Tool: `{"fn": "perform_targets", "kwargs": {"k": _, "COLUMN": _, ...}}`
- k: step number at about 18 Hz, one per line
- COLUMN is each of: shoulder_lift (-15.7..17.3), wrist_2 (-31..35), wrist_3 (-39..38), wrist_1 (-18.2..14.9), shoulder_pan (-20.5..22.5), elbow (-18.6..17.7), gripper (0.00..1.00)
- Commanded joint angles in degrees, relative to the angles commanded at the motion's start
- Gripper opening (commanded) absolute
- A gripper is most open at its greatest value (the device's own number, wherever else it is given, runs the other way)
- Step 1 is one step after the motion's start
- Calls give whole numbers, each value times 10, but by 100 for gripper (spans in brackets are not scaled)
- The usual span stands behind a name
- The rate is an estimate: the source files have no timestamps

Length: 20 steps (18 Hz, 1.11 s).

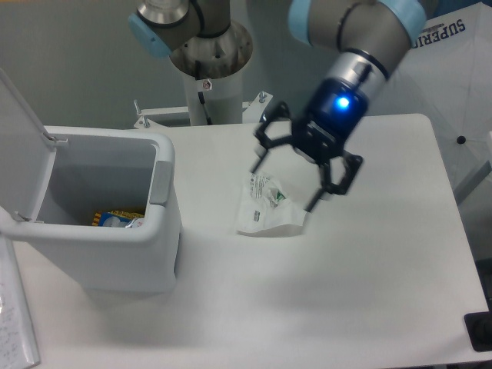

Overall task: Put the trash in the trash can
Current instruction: 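Move the gripper over the white wrapper and lower onto it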

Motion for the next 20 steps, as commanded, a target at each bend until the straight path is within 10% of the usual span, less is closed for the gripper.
{"fn": "perform_targets", "kwargs": {"k": 5, "shoulder_lift": -48, "wrist_2": 193, "wrist_3": -12, "wrist_1": -135, "shoulder_pan": -61, "elbow": 77, "gripper": 100}}
{"fn": "perform_targets", "kwargs": {"k": 12, "shoulder_lift": -48, "wrist_2": 431, "wrist_3": 11, "wrist_1": -142, "shoulder_pan": -124, "elbow": 4, "gripper": 100}}
{"fn": "perform_targets", "kwargs": {"k": 20, "shoulder_lift": -32, "wrist_2": 499, "wrist_3": 22, "wrist_1": -134, "shoulder_pan": -135, "elbow": -76, "gripper": 100}}
